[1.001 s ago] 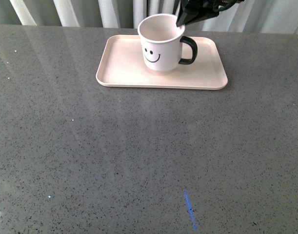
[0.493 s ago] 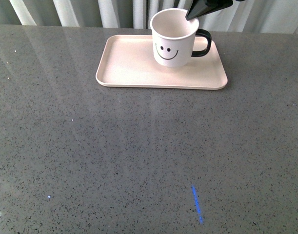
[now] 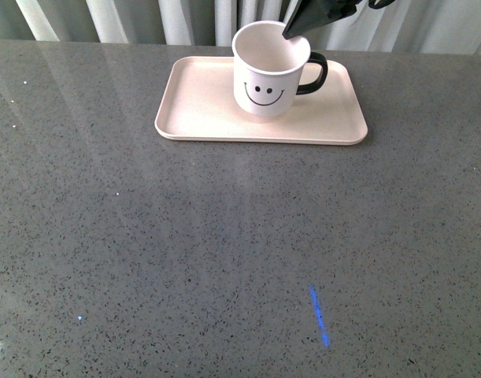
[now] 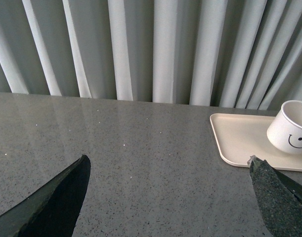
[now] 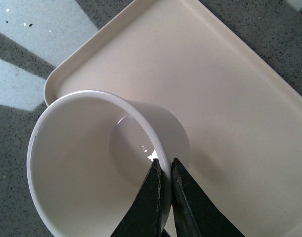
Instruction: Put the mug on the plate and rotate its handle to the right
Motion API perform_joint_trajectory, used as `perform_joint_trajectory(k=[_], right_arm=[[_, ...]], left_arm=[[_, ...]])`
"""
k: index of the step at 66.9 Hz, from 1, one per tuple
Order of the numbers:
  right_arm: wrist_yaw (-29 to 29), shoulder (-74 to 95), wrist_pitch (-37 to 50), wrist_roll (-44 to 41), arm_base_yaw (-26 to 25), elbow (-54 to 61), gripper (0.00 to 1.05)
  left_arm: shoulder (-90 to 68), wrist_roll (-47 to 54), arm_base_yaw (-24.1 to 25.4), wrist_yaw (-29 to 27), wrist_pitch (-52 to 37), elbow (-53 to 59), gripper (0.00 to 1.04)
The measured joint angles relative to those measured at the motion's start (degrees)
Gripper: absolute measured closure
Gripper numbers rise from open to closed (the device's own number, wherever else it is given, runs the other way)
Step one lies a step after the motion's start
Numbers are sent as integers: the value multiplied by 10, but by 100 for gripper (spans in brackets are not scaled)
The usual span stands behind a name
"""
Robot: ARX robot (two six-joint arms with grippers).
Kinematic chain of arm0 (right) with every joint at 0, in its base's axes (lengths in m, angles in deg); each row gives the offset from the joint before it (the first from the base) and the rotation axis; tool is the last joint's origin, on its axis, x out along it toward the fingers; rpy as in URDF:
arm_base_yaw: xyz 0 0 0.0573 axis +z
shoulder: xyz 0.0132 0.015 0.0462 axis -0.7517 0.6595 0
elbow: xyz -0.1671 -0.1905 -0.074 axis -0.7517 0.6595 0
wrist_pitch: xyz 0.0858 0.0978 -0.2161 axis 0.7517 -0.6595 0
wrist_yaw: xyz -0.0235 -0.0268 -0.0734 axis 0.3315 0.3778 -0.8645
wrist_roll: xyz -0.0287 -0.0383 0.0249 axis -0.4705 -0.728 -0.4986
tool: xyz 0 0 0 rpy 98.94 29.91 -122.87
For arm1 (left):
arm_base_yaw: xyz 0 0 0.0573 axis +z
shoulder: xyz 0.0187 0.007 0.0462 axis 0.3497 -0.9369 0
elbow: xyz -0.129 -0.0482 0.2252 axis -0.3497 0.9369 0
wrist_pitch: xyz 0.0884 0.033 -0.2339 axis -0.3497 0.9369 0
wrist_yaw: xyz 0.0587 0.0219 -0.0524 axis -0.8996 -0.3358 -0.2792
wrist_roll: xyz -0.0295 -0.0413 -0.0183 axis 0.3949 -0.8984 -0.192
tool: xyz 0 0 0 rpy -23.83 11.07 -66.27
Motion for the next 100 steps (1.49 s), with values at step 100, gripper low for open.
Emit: perform_joint_trajectory(k=[100], right_arm=[[2, 67, -81, -44, -4, -82, 67]], left_arm=[[0, 0, 0, 0, 0, 0, 9]])
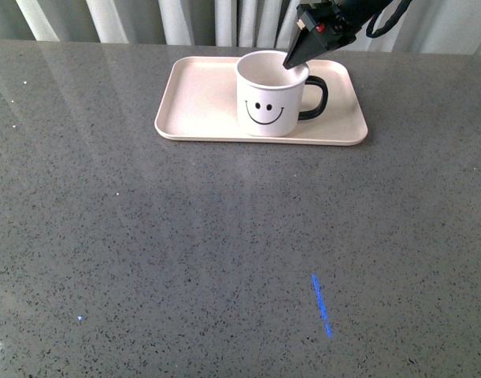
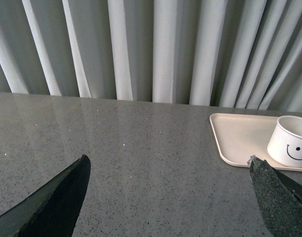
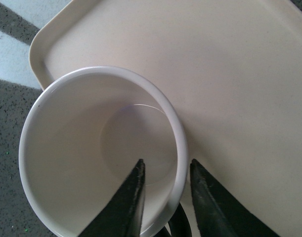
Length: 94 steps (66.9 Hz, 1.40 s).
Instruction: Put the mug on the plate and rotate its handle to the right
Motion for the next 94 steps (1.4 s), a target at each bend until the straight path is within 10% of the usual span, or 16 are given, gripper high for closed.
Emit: perform_joint_trajectory(k=[26, 45, 50, 58, 80, 94], right_arm=[[37, -26, 37, 11, 1, -1, 8], [105, -254, 304, 69, -23, 332, 9], [-119, -348, 574, 168, -14, 506, 23], [-296, -450, 951, 287, -12, 781, 46], [-280, -629, 1186, 334, -32, 1162, 103], [-280, -718, 1216, 337, -37, 1288, 103]], left_arm=[[0, 0, 0, 0, 0, 0, 9], [0, 0, 0, 0, 0, 0, 9], [0, 0, 0, 1, 0, 0, 9], [0, 0, 0, 0, 0, 0, 9], [0, 0, 0, 0, 0, 0, 9], [0, 0, 0, 0, 0, 0, 9]])
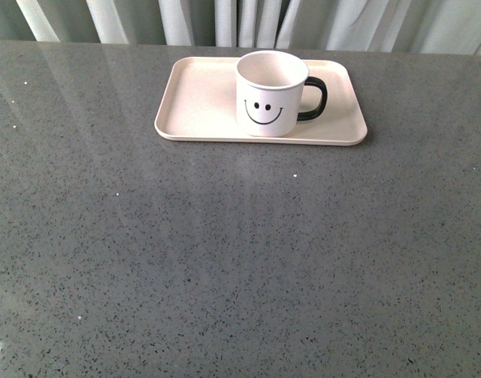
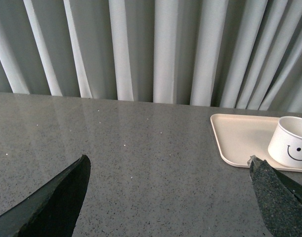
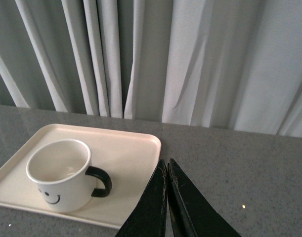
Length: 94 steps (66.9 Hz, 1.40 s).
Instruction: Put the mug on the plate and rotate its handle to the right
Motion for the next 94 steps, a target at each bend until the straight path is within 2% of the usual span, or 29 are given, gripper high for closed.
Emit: perform_joint_trajectory(k=[28, 32, 37, 64, 94], right_arm=[[2, -175, -19, 0, 0, 160, 103], [2, -179, 7, 0, 0, 181, 103], [2, -194, 0, 0, 0, 201, 103], [2, -387, -144, 0, 0, 250, 103], [2, -567, -305, 0, 0, 252, 103]], left_arm=[[0, 0, 0, 0, 0, 0, 9], [0, 0, 0, 0, 0, 0, 9], [0, 0, 0, 0, 0, 0, 9], [0, 0, 0, 0, 0, 0, 9], [0, 0, 0, 0, 0, 0, 9]])
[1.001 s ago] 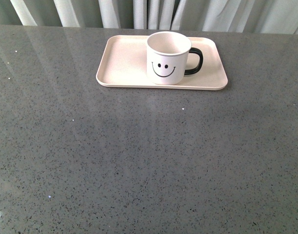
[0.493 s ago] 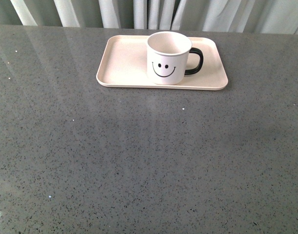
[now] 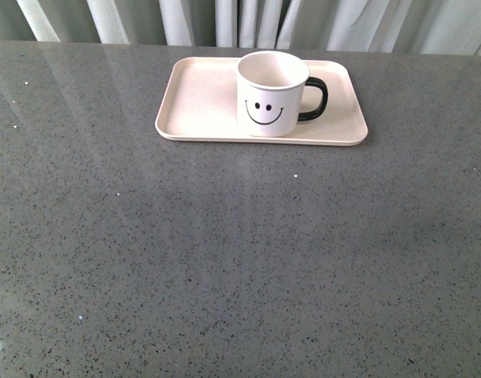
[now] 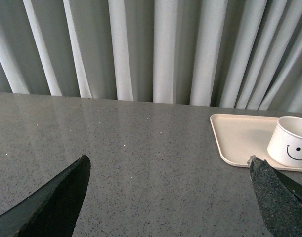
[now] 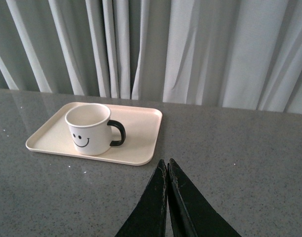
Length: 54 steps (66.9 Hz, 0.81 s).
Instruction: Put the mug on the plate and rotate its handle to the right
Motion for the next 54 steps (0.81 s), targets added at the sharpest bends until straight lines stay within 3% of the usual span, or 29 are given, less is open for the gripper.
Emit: perform_joint_trajectory(k=[54], right_arm=[[0, -180, -176, 0, 0, 0, 103]], left_arm=[[0, 0, 0, 0, 0, 0, 9]])
